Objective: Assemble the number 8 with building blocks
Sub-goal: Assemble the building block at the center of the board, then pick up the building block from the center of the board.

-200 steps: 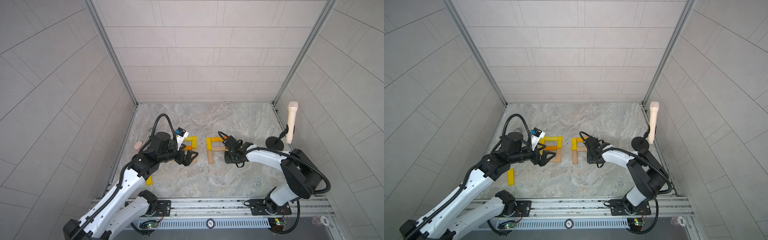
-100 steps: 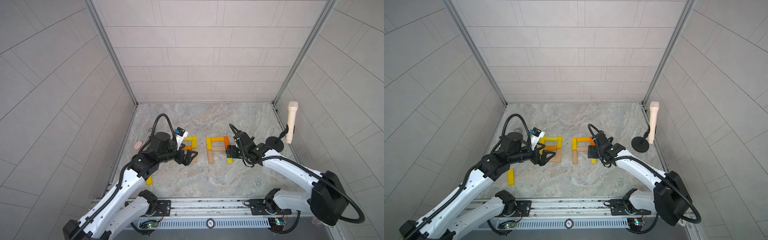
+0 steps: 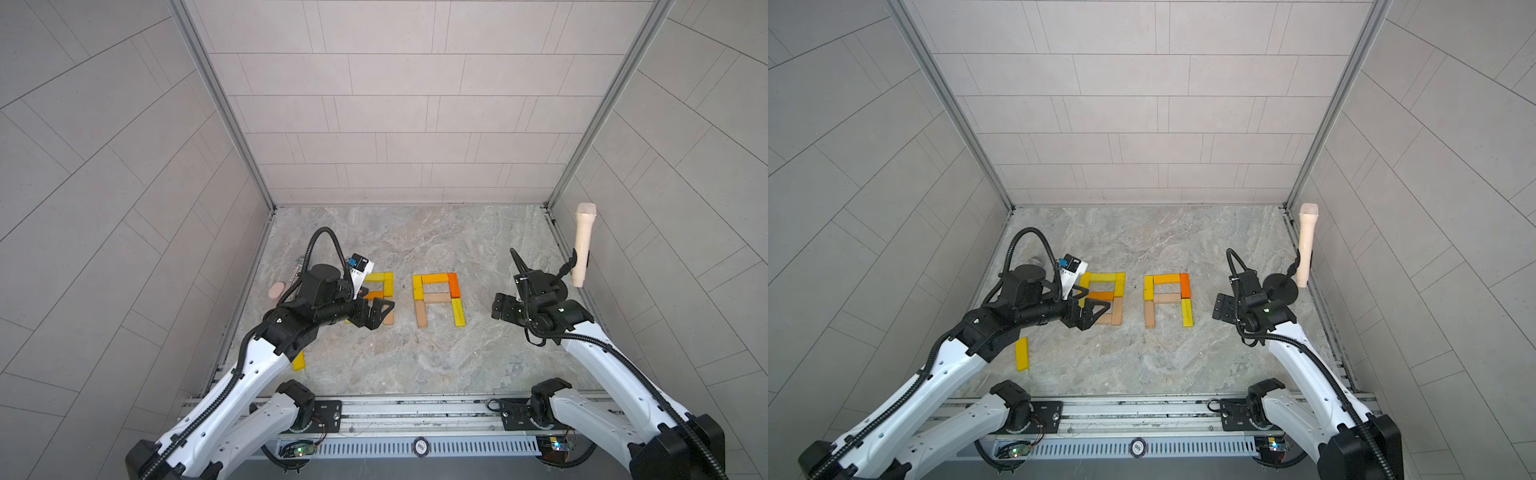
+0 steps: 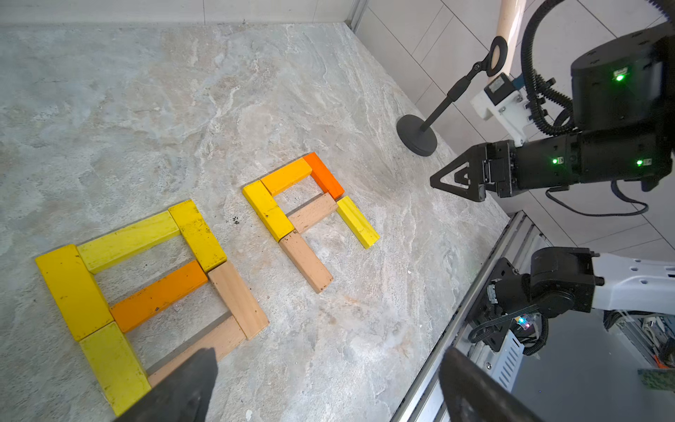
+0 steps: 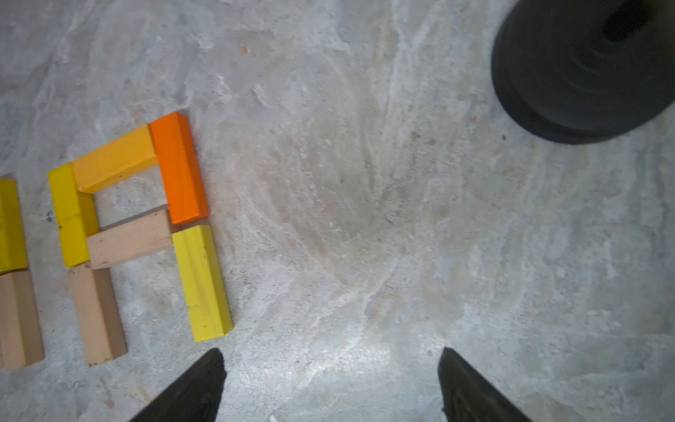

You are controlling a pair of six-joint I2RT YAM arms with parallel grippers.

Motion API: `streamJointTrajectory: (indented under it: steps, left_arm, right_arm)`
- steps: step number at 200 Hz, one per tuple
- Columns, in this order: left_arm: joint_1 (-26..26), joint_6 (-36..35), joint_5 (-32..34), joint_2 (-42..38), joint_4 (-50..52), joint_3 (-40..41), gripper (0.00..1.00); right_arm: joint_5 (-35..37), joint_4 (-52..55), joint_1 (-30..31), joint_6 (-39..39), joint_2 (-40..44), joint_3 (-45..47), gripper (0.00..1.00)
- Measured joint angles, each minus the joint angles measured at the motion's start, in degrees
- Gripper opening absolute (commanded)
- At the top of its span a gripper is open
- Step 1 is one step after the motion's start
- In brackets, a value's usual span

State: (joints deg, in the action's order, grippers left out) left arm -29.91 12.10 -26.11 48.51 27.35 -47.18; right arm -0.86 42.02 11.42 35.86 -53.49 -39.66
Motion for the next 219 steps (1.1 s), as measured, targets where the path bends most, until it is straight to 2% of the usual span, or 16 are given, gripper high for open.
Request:
streamJointTrajectory:
  steps: [45,67,103,156,219]
  left_arm:
    - [1.20,0.35,-0.92,-0.09,0.00,0.00,1.00]
    - [2.45,0.94,-1.92,-0.11,-0.11,0.00,1.00]
    - [3.72,1.60,-2.60,-0.52,-2.14,0.90,1.00]
    - [3.76,2.43,2.47,-0.66,-2.82,2.43,1.00]
    - [3.76,10.01,12.52,-0.92,2.19,1.44,1.00]
  right_arm:
    - [0.98,4.61,-8.66,1.07,1.51,0.15,0.92]
    - [0.48,5.01,-9.33,1.22,1.49,0.13,0.91]
    - [-4.63,1.84,-9.31,-0.42,1.53,-0.52,0.92]
    - [-8.41,-3.04,-6.49,-5.46,1.49,-8.33,0.93]
    - [-9.22,-8.76,2.03,-9.25,-2.97,-11.17,0.96]
